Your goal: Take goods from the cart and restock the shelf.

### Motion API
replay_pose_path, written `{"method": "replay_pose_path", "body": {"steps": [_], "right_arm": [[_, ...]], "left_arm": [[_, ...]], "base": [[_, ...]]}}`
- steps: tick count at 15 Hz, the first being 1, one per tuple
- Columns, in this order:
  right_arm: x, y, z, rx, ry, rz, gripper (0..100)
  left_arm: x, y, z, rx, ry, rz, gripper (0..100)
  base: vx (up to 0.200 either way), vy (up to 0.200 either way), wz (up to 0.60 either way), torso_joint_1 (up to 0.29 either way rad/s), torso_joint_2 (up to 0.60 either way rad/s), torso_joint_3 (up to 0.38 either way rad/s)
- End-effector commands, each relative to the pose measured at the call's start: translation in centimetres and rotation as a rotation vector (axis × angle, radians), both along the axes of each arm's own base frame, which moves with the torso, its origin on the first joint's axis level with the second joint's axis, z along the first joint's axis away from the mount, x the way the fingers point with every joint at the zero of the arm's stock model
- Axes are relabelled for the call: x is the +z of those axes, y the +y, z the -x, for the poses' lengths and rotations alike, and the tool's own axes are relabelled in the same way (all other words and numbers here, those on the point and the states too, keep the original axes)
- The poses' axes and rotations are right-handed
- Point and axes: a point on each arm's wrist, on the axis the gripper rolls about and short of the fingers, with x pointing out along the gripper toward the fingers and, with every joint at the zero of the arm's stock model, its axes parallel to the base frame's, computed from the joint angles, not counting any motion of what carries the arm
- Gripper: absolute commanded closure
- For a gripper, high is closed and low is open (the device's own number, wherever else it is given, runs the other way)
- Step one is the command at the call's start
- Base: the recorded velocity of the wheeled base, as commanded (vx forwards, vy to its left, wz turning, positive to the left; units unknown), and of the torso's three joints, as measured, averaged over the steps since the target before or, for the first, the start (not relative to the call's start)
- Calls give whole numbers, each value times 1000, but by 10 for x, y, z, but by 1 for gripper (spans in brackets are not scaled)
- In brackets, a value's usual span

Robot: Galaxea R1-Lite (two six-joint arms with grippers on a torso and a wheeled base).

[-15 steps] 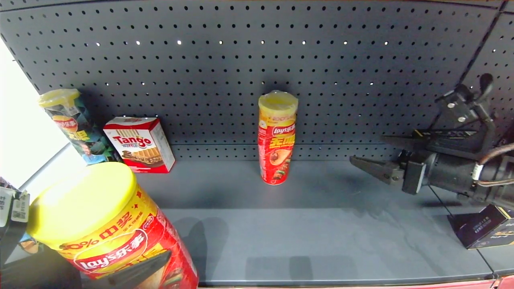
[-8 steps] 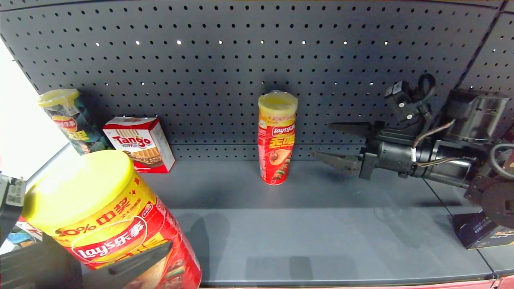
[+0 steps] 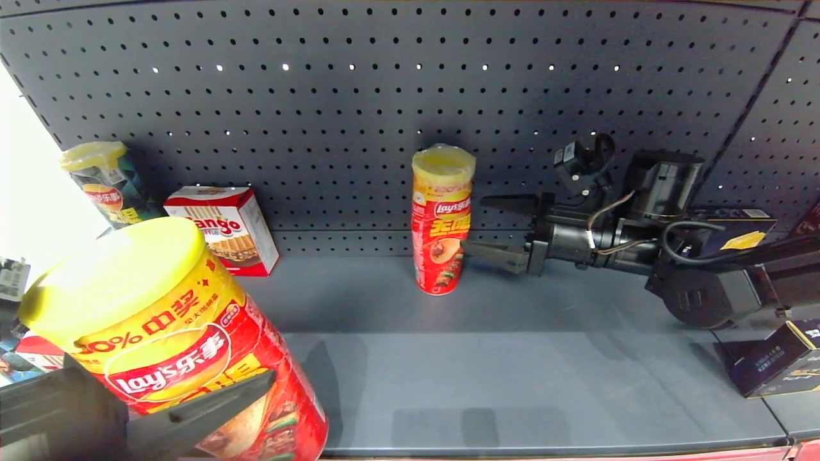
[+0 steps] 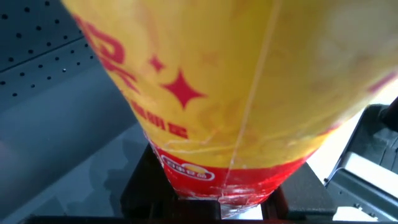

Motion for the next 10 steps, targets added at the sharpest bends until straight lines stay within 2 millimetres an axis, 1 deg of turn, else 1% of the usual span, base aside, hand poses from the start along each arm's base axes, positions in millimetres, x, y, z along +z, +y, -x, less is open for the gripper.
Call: {"method": "replay_pose_path", "body": {"steps": [1, 5, 6, 7, 10], "right_arm": [[-15, 10, -7, 18, 28, 13, 0], [-29, 25, -21, 36, 28, 12, 0], [-30, 25, -23, 36, 26, 11, 0], [-32, 31, -25, 46, 25, 8, 0], [-34, 34, -22, 56, 25, 10, 0]], "left_arm": [[5, 0, -1, 2, -6, 15, 100], [4, 1, -2, 13, -5, 14, 100], [4, 1, -2, 19, -3, 13, 100], [4, 2, -3, 27, -3, 13, 100], [3, 2, -3, 30, -1, 12, 100]], "base": [[0, 0, 0, 0, 0, 0], [0, 0, 0, 0, 0, 0], [0, 0, 0, 0, 0, 0], [0, 0, 0, 0, 0, 0], [0, 0, 0, 0, 0, 0]]}}
